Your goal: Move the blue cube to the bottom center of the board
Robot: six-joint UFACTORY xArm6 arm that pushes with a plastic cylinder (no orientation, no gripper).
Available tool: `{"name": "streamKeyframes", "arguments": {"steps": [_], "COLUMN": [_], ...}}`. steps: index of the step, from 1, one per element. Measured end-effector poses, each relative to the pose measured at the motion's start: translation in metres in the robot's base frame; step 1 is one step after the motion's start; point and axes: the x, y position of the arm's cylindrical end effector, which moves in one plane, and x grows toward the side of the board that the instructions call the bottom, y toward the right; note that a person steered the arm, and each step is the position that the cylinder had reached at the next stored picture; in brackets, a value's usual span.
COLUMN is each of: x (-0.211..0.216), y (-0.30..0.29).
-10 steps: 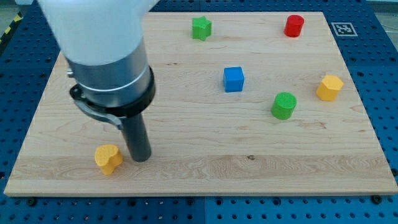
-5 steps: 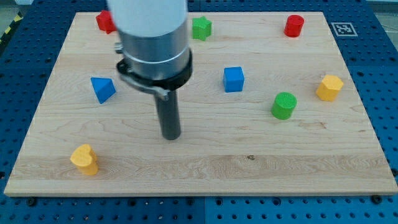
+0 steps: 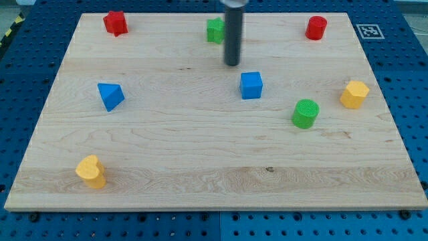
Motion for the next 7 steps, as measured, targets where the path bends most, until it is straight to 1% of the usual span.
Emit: {"name": "streamKeyframes", "arguments": {"steps": [1,2,4,5,6,7], "x": [0.004,0.032,0.075,0.093,0.074,0.059], "y": [0.071,0.095,0.002,-0.028,-0.016,-0.024]}}
